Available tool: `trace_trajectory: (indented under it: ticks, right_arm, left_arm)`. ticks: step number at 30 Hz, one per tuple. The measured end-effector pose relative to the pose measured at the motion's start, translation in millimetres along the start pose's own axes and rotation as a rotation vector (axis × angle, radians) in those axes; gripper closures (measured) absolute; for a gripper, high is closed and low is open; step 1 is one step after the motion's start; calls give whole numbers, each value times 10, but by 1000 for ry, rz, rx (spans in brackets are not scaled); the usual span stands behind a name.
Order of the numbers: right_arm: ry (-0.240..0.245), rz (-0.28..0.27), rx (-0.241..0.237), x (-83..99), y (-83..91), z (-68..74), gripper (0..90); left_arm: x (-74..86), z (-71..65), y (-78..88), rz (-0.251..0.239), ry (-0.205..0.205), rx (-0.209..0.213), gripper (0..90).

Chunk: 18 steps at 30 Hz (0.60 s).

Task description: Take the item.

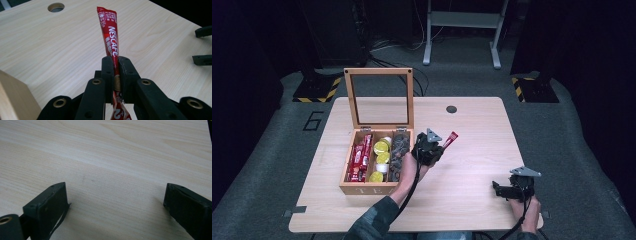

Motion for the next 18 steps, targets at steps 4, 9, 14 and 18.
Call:
trace_trajectory:
  ticks: [4,9,14,18]
  right_arm:
    - [2,0,-2,1,3,2,47]
    - [2,0,-3,0,2,1,47]
    - [3,0,-3,0,2,1,48]
    - [3,-1,-3,0,3,2,48]
  left_arm:
    - [18,-67,-96,17,-5,7,827]
    - [49,-119,-210,32,3,8,827]
    - [86,-143,-319,53,4,9,827]
    - [125,-149,-404,73,11,7,827]
Point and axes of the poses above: each handheld gripper's, and its own axes: y roughly backward along the jaws, x roughly out of its underside, z roughly to its left, the point moved 6 cm from there along -y, roughly forward along the jaws, and after that the axes turned 7 degrees about y, right-handed, at the moved point
